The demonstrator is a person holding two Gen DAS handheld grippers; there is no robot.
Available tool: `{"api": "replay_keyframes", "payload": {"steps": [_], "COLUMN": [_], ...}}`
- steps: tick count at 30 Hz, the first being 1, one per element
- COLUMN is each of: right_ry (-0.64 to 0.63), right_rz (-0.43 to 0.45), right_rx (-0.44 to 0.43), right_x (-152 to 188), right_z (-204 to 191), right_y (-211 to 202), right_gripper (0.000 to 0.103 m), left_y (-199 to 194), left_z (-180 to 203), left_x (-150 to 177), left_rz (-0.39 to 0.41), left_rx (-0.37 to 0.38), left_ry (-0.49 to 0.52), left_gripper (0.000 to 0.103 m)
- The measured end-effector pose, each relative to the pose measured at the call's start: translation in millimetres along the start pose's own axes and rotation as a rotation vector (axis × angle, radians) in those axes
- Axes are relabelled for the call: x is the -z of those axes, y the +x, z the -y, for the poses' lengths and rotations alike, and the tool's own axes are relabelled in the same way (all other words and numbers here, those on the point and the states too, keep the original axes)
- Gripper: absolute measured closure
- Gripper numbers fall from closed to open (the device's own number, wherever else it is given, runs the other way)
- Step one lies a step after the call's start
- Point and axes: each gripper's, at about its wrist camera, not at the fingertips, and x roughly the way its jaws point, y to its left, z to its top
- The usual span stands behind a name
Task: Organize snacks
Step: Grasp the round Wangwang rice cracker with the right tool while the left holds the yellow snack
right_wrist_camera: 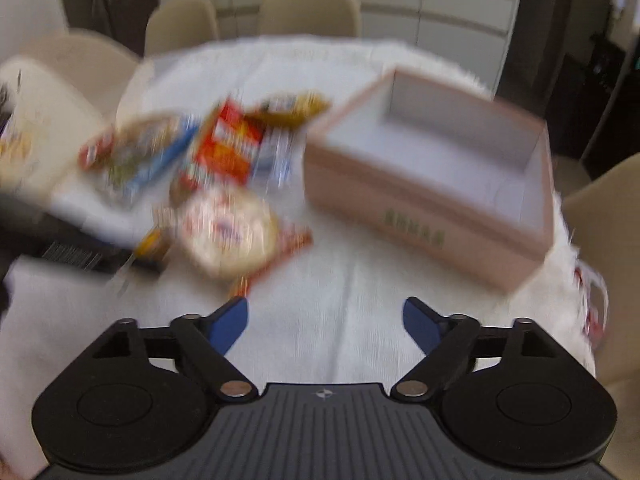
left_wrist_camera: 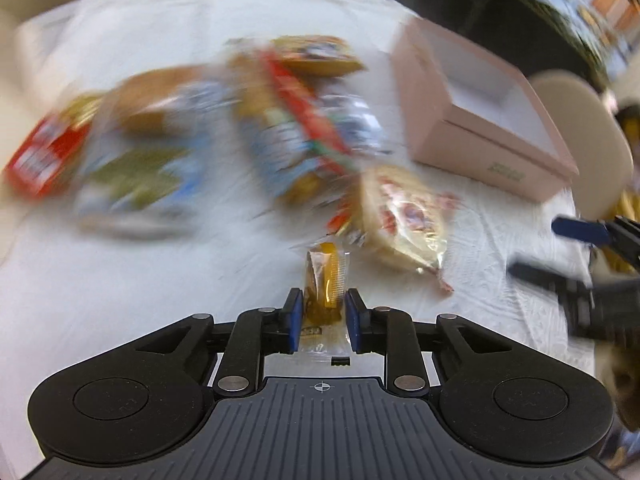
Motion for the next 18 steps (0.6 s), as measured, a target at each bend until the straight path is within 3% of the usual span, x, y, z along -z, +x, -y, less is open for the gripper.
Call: {"api": "replay_keyframes", "payload": {"steps": [5,7,8,10,12,16,18], "right_ry": [-0.009,0.015,0.022,0.002,-0.055,-0.269,-0.328], "right_rz": [-0.018,-0.031,-0.053,-0.116,-0.085,0.023,0.014], "right_rx": [0.115,0.103,0.033,-0.207,-0.279,-0.184,-0.114], "right_x": [-27.5,-29.5,-31.3,-29.2,-27.3,-36.2,-45.0], "right_z": [-12.8,-22.5,-30.1,-46.0,-61.9,-87.6,-89.5], "right_y": [43.2,56.6,55.5,48.8,34.3,27.5,49.8], "right_gripper": [0.018,0.022,0.022,0.024,0.022,0.017,0.016], "left_y": [-43.4,-57.5,-64.9,-72.7,-76.2,-75.8,-73.1], "left_z": [-43.1,-56.5,-63.7,-75.2,-82.6,-74.0,-63.1], "left_x": [32.0,43.9,51.3,60.0,68.3,72.7,70.9], "left_rz": [0.058,0.075,0.082,0.082,0.072,0.054,0.045], "left_rx": [-0.043,-0.062,-0.066,-0.068,-0.074,-0.065,-0.040], "left_ry": [-0.198,-0.244,-0.269,-0.308,-0.341,-0.323,-0.291], "left_gripper": [0.076,0.076,0.076,0.076,0.076,0.076,0.076]}}
